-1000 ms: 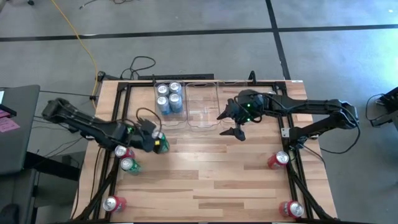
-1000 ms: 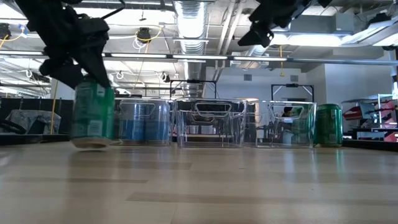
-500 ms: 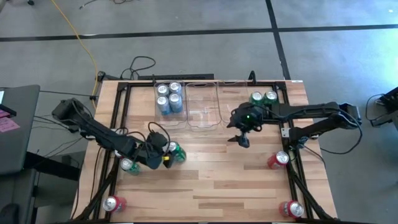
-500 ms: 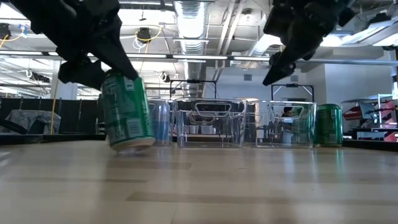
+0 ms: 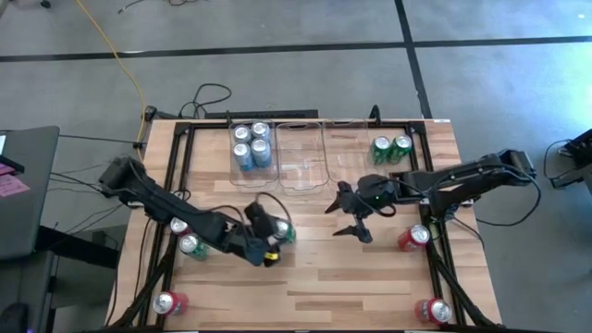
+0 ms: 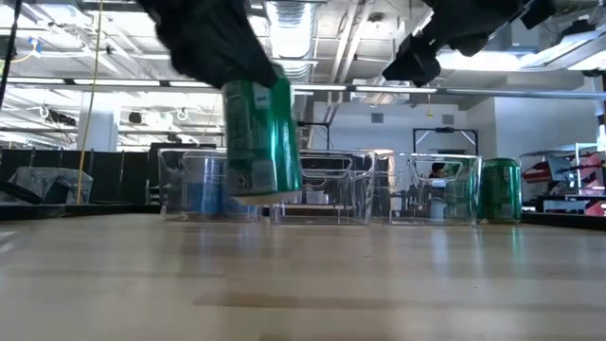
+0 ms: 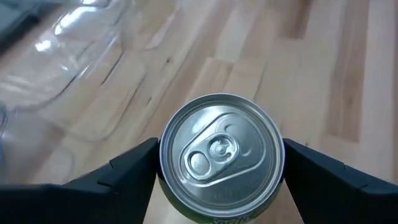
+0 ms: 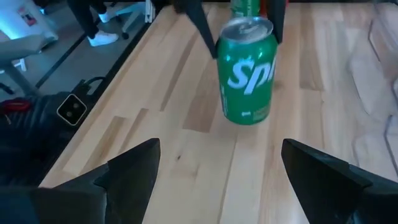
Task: Sort soda cans
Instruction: Put the green soda can into the middle transparent bin
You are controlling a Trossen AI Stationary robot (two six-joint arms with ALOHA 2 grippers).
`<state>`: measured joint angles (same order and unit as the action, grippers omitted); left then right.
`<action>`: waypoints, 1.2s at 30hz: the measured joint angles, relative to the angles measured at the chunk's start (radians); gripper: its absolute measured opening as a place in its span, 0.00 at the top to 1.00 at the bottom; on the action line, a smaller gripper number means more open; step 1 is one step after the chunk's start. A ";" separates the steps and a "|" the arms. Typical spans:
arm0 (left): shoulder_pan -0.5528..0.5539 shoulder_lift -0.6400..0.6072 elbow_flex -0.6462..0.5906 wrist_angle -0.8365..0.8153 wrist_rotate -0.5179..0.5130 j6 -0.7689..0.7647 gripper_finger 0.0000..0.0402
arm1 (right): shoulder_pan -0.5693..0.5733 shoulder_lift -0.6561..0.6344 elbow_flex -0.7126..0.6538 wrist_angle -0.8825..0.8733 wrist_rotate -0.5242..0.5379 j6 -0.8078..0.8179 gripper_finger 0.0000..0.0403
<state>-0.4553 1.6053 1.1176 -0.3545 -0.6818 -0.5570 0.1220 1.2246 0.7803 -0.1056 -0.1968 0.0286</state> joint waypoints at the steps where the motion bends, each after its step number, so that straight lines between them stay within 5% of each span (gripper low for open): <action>1: 0.000 0.024 0.035 -0.023 0.001 0.031 0.24 | 0.006 0.007 0.000 0.012 0.006 0.000 0.12; 9: 0.017 0.166 0.193 -0.101 0.028 0.077 0.22 | 0.051 0.041 0.000 0.050 0.012 0.008 0.12; 18: 0.052 0.165 0.172 -0.093 0.027 -0.014 0.20 | 0.068 0.097 0.002 0.105 0.015 0.008 0.12; 28: 0.065 0.163 0.165 -0.076 0.027 -0.016 0.04 | 0.056 0.241 0.007 0.115 0.016 0.012 0.12; 36: 0.040 0.098 0.164 -0.104 -0.055 0.022 0.01 | 0.033 0.261 -0.011 0.371 0.172 0.070 0.12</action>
<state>-0.4155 1.7030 1.2816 -0.4584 -0.7369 -0.5347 0.1548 1.4857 0.7698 0.2651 -0.0250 0.0990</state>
